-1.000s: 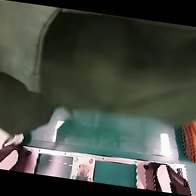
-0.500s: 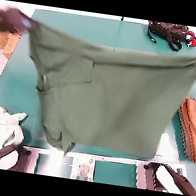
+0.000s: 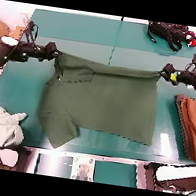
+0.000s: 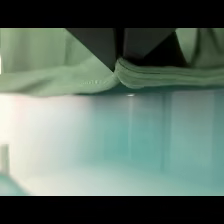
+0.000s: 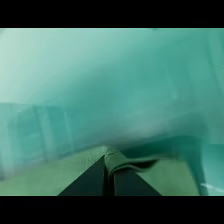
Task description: Fold the shirts.
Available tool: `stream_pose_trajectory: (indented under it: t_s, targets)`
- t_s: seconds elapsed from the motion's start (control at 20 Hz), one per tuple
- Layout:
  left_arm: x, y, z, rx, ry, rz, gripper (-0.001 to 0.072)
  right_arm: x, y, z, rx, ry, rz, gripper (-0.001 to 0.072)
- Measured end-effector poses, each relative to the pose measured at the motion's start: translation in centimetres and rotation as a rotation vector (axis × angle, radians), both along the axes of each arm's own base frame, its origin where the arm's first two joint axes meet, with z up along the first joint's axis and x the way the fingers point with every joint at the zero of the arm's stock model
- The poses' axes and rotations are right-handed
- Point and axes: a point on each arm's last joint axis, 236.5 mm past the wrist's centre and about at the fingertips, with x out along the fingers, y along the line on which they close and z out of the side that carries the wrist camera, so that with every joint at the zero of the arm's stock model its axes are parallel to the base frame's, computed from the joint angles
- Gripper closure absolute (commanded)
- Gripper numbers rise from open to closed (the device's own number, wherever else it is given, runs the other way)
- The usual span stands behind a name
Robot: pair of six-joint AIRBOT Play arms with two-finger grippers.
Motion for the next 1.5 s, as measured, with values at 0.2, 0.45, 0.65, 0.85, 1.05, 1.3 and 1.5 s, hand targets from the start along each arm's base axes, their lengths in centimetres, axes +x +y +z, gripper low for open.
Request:
stream_pose_trajectory:
  t_s: [0.2,0.45,0.65,0.85,1.05,1.3,1.5]
  targets:
    - [3.6,1.2,1.9,0.008,-0.092,0.062,0.0682,4.9,-0.8,1.5,0.019,-0.082,-0.01,0.0693]
    - [5.8,2.3,4.3,0.03,-0.178,0.107,0.0682,8.2,-0.6,4.0,0.012,-0.165,0.001,0.0693]
    - [5.4,2.4,2.3,0.108,-0.149,0.052,0.0682,7.5,0.2,2.9,-0.009,-0.117,0.064,0.0696]
    - [3.5,2.1,-0.9,0.201,-0.073,-0.063,0.0682,3.8,0.7,-0.9,-0.022,0.066,0.144,0.0696]
    - [0.7,2.3,-3.9,0.294,0.031,-0.18,0.0682,-0.7,1.4,-3.8,-0.017,0.26,0.22,0.0696]
    - [-1.4,2.5,-6.1,0.34,0.118,-0.253,0.0682,-4.5,1.2,-4.9,-0.032,0.422,0.26,0.0678]
    - [-2.4,1.5,-7.2,0.329,0.168,-0.292,0.0163,-5.9,1.0,-5.1,-0.034,0.477,0.264,0.0325]
